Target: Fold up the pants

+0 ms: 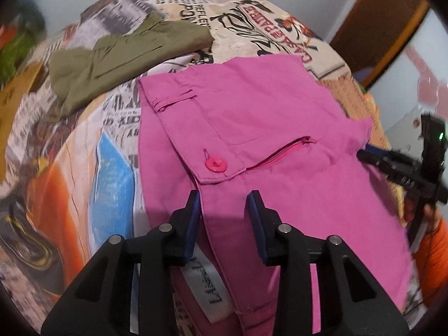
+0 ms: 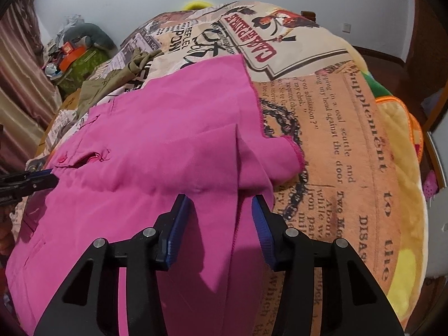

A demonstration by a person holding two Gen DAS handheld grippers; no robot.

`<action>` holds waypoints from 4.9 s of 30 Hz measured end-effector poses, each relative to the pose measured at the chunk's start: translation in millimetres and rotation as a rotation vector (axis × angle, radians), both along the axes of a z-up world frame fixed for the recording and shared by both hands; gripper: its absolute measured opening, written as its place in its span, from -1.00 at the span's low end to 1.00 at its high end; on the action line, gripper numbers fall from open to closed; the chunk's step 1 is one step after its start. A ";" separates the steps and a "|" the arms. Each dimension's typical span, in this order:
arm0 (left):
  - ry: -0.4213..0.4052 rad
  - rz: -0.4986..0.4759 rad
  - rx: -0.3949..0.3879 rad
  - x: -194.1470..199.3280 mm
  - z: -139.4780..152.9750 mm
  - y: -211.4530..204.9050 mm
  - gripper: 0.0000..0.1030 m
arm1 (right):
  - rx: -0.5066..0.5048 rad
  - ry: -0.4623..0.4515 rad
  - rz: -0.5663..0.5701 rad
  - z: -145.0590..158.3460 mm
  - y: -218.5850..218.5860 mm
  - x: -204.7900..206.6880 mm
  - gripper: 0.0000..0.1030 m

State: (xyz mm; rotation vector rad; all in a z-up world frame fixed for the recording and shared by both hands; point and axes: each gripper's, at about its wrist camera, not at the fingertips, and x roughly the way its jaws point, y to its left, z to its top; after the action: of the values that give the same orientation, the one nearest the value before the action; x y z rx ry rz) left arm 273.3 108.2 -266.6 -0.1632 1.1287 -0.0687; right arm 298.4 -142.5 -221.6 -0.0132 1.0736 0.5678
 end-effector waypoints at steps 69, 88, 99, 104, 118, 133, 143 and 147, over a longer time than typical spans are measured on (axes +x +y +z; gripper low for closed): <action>-0.015 0.029 0.122 37.1 -7.8 11.8 -0.81 | -0.040 0.037 -0.072 -11.7 -20.4 44.7 -0.73; -0.029 0.039 0.165 25.9 9.9 21.5 -0.88 | -0.064 0.000 -0.120 5.6 -43.5 23.2 -0.84; -0.008 -0.053 0.134 28.4 5.3 -17.6 -0.85 | 0.017 -0.093 -0.048 35.5 -9.0 17.7 -0.23; 0.012 -0.055 0.105 25.8 -6.8 -14.5 -0.85 | -0.082 -0.031 -0.033 0.6 9.9 24.5 -0.24; 0.008 -0.051 0.098 22.3 -11.0 -12.7 -0.85 | -0.130 0.003 -0.128 -10.5 -26.2 27.8 -0.24; -0.054 0.070 0.164 16.2 31.4 23.5 -0.21 | -0.082 -0.108 -0.117 47.6 -25.1 22.2 -0.22; -0.094 0.134 0.156 54.1 43.6 62.5 -0.12 | -0.024 -0.192 -0.091 78.4 0.0 48.7 -0.10; -0.082 0.130 0.161 77.2 33.5 66.5 -0.12 | -0.014 -0.182 -0.083 71.3 11.2 68.3 -0.10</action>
State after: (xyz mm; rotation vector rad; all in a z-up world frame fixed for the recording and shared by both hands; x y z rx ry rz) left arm 350.5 174.7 -233.1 -0.0892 1.0342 0.1300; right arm 366.7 -131.3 -150.3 -0.0323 0.8964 0.4743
